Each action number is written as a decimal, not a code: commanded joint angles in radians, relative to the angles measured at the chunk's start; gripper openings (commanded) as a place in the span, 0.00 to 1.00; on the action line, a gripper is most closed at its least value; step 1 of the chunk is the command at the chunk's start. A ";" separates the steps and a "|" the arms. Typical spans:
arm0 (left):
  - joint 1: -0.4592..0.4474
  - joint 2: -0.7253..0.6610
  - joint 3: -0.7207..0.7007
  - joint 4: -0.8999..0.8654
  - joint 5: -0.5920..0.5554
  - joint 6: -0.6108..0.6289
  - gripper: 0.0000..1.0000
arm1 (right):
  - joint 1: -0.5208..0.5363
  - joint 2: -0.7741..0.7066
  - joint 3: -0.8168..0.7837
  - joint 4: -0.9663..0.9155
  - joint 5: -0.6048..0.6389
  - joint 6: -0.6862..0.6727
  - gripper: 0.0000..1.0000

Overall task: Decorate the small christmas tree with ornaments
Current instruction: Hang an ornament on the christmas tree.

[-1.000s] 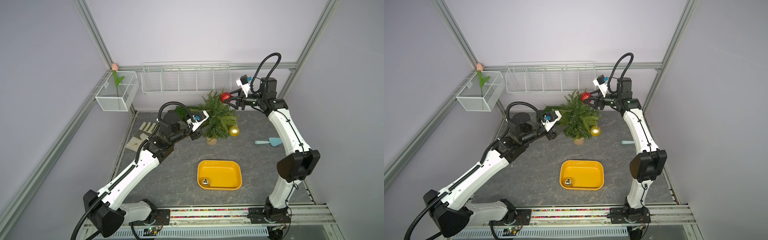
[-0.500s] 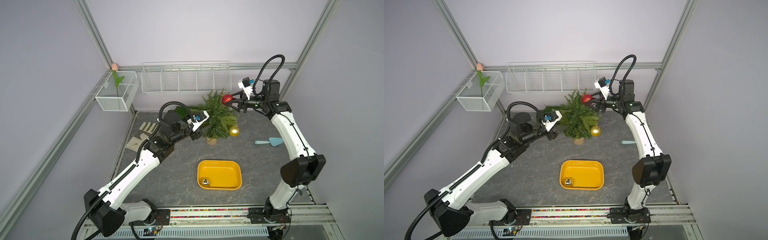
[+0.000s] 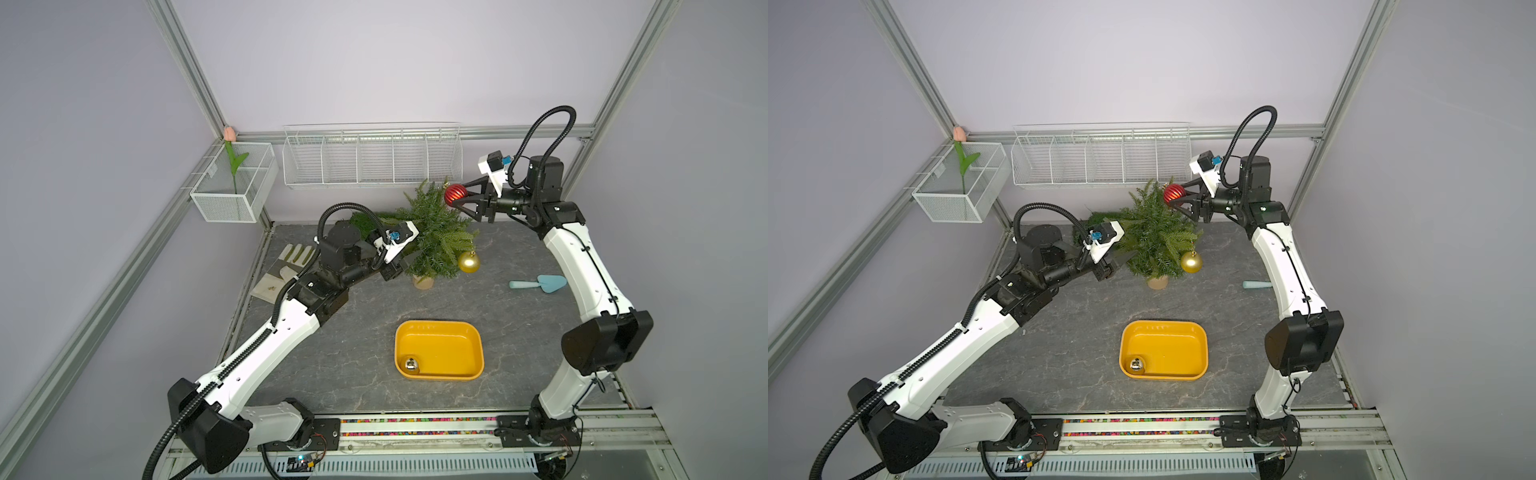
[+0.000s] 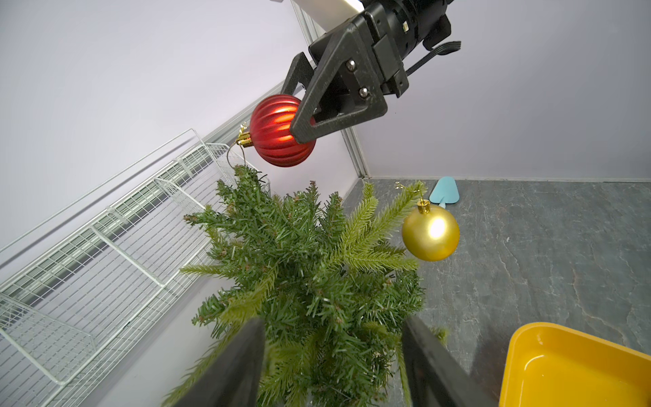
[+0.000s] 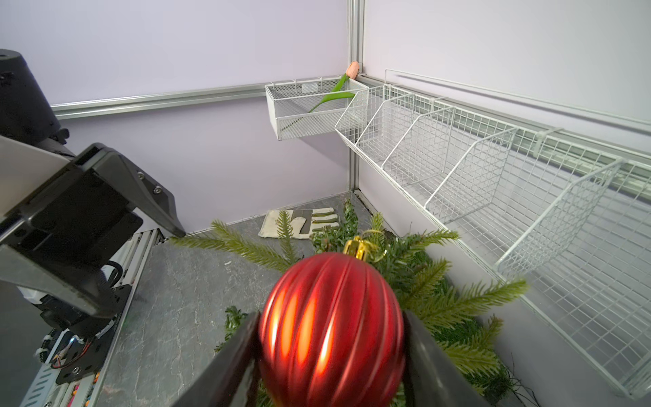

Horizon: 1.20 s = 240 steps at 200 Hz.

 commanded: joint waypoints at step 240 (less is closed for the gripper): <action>0.000 0.000 0.017 0.002 -0.001 -0.005 0.63 | 0.021 0.123 0.134 0.111 -0.098 0.122 0.44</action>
